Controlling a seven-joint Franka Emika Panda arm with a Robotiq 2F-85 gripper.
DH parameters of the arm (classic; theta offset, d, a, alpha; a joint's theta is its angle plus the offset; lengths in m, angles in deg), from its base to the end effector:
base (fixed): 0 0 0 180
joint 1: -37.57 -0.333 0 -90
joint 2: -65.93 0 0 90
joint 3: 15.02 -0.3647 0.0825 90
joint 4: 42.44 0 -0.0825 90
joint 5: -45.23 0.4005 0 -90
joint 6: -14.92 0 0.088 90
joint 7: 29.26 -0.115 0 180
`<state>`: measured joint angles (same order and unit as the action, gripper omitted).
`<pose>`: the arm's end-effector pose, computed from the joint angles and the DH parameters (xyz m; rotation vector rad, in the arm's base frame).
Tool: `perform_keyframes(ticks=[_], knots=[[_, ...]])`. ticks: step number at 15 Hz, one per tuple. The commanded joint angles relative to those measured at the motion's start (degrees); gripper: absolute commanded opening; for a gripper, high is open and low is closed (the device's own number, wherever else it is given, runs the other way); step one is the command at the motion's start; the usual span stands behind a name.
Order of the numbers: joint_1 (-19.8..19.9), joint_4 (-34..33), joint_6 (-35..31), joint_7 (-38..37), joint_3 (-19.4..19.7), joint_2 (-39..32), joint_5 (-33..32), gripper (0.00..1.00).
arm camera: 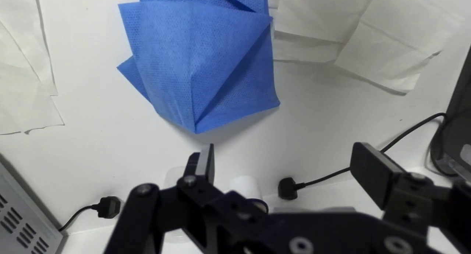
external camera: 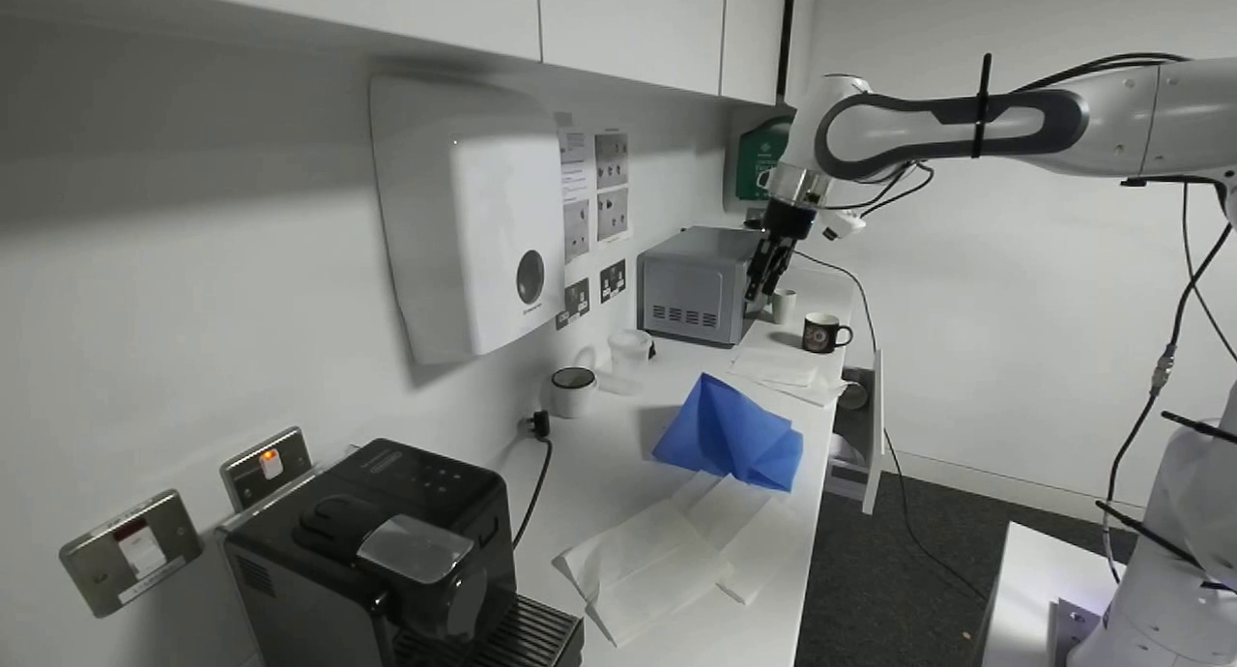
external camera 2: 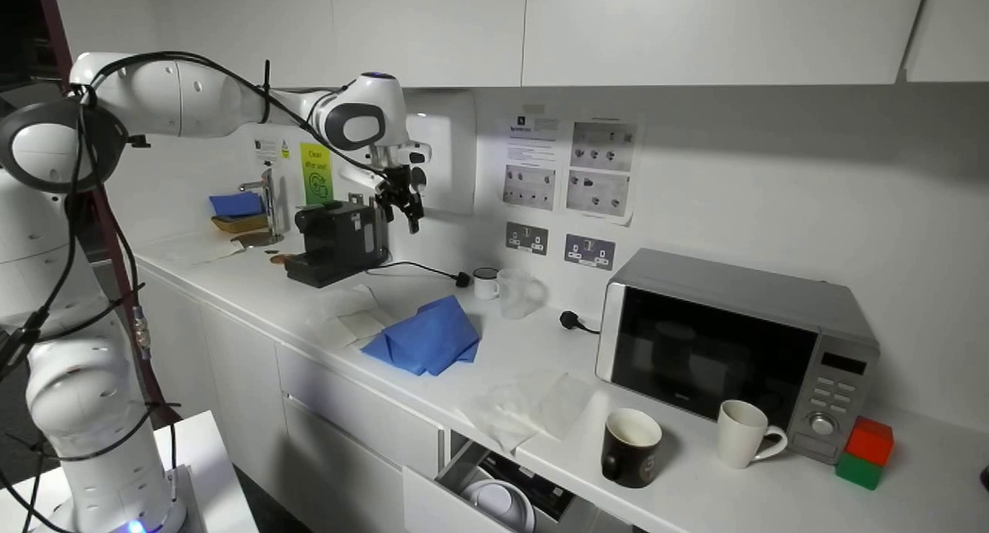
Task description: Move the blue cloth to the wild
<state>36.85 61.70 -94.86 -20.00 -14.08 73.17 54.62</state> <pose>0.5550 0.0101 0.6475 -2.9728 -0.1779 -0.3549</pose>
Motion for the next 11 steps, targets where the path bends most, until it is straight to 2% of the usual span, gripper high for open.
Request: perform_keyframes(ticks=[1, 4, 5, 11], knots=[[-0.6, 3.9, 0.7, 1.3, -0.3, 3.2, 2.0, 1.00], [-1.1, 5.8, 0.6, 1.7, -0.3, 3.3, 1.8, 1.00], [-0.9, 3.1, 0.7, 0.0, -0.5, 1.3, 0.6, 1.00], [-1.1, 4.2, 0.7, 0.0, -0.5, 1.3, 0.6, 1.00]])
